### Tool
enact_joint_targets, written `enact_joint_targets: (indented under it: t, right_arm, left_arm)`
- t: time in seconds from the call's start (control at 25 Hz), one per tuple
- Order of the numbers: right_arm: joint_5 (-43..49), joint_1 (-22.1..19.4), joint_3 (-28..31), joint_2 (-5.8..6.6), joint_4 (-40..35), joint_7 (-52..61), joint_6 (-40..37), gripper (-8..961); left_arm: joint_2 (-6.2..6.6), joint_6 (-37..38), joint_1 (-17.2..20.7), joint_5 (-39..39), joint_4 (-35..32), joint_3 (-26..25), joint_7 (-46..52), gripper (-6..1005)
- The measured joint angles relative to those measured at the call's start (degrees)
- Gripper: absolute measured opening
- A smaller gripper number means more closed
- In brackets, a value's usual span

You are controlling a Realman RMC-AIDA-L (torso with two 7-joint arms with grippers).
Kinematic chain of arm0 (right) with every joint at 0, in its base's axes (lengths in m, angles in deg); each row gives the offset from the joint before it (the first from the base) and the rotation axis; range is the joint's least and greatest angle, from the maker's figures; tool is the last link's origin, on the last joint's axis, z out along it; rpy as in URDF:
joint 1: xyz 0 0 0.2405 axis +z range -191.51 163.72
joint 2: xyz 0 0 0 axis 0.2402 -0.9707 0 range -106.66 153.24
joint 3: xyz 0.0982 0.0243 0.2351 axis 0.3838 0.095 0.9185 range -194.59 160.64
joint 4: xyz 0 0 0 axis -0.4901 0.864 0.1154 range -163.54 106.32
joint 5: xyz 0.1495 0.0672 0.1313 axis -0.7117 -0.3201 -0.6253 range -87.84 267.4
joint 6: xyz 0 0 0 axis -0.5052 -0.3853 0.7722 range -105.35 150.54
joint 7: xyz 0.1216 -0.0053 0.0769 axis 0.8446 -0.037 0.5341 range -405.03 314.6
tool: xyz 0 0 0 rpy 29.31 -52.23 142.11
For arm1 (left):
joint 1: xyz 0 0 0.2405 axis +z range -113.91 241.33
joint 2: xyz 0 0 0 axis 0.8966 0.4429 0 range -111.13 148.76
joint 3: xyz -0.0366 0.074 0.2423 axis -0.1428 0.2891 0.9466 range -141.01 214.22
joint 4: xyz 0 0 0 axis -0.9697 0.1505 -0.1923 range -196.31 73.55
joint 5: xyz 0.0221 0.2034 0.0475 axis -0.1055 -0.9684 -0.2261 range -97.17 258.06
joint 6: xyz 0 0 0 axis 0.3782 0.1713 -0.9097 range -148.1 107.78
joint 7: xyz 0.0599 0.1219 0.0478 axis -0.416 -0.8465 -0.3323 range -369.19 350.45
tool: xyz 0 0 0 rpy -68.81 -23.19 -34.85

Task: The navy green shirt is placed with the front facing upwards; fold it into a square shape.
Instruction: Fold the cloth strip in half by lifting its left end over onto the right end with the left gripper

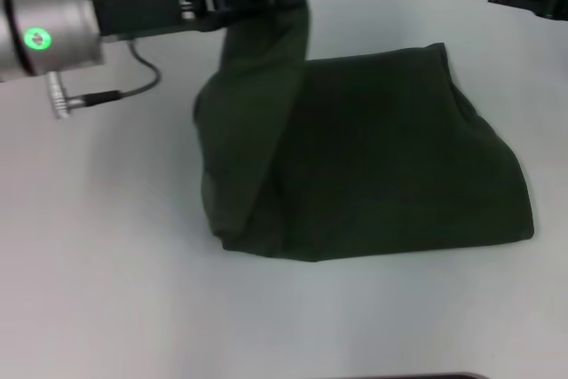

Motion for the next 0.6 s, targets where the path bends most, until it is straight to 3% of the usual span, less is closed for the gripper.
enact_joint_targets:
  t: [0.28, 0.6]
  right_arm:
    - [0.00, -0.75, 1.02, 0.25, -1.03, 0.28, -1.09, 914]
    - [0.00, -2.28, 6.16, 0.88, -1.81, 0.30, -3.56, 913]
  left_arm:
    - [-0.19, -4.37, -2.49, 3.10, 6.60, 3.74, -2.83, 15]
    - [-0.46, -9.05, -4.80, 5.51, 12.73, 6.40, -6.57, 16]
